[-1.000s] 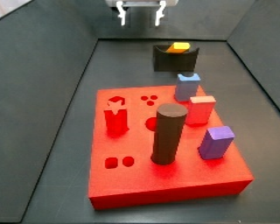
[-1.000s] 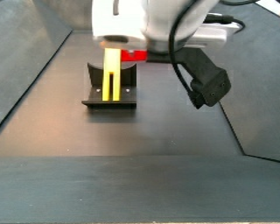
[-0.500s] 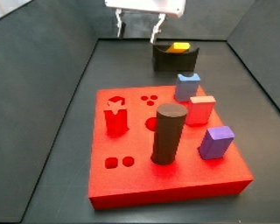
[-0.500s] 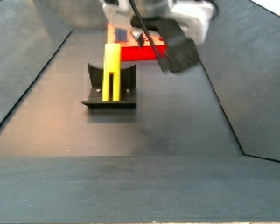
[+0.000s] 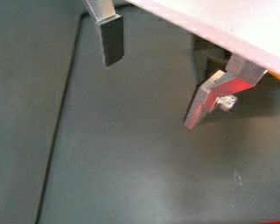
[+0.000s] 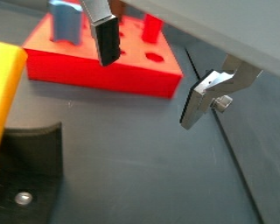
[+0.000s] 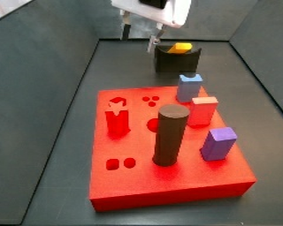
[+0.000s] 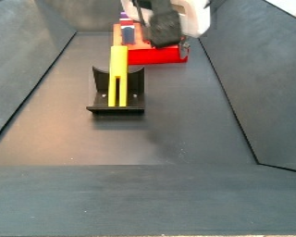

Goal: Pick up the square-circle object. Move up. Rotate the square-circle object. Place the square-circle object on the fixture. Regrasp the square-circle object. Move to above the board. Insert the square-circle object.
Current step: Regrasp the square-circle object.

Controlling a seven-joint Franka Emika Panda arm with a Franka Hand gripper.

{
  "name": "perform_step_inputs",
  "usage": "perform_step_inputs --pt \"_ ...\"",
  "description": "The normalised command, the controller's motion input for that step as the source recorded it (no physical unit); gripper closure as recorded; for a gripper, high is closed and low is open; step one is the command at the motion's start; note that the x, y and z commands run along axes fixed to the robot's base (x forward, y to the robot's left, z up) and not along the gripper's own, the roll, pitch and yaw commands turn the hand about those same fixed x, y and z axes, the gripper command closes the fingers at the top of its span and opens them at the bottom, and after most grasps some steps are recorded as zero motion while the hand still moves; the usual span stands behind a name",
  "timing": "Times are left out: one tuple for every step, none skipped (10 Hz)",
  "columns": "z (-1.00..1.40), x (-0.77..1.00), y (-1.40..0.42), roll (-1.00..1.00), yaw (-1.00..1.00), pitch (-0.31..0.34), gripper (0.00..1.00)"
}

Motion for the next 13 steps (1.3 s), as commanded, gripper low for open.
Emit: perform_step_inputs --pt "0.01 -0.04 -0.03 0.83 -1.00 -0.319 0.00" --pt "0.01 -0.05 -0.02 0.82 -1.00 -0.334 0.00" --pt "0.01 -0.05 -0.02 0.82 -1.00 -0.345 0.00" --pt "0.00 -0.04 -0.01 0.82 -1.00 -0.346 0.00" --pt "0.00 -0.04 -0.01 0.81 -1.00 -0.341 0.00" --pt "0.00 -0.04 -0.01 0.82 -1.00 -0.325 0.00" --pt "-0.01 -0.04 -0.01 0.82 -1.00 -0.301 0.00" --pt "-0.01 -0.04 -0.01 0.82 -1.00 -0.263 0.00" --pt "-0.01 -0.04 -0.01 0.82 -1.00 -0.213 0.00" --pt "-0.01 -0.04 -0.01 0.69 -0.84 -0.084 0.00" --pt "-0.01 -0.04 0.00 0.52 -0.62 0.041 0.00" --pt "0.00 -0.03 0.00 0.38 -0.43 0.145 0.00" --pt "0.01 -0.02 -0.01 0.29 -0.27 0.211 0.00"
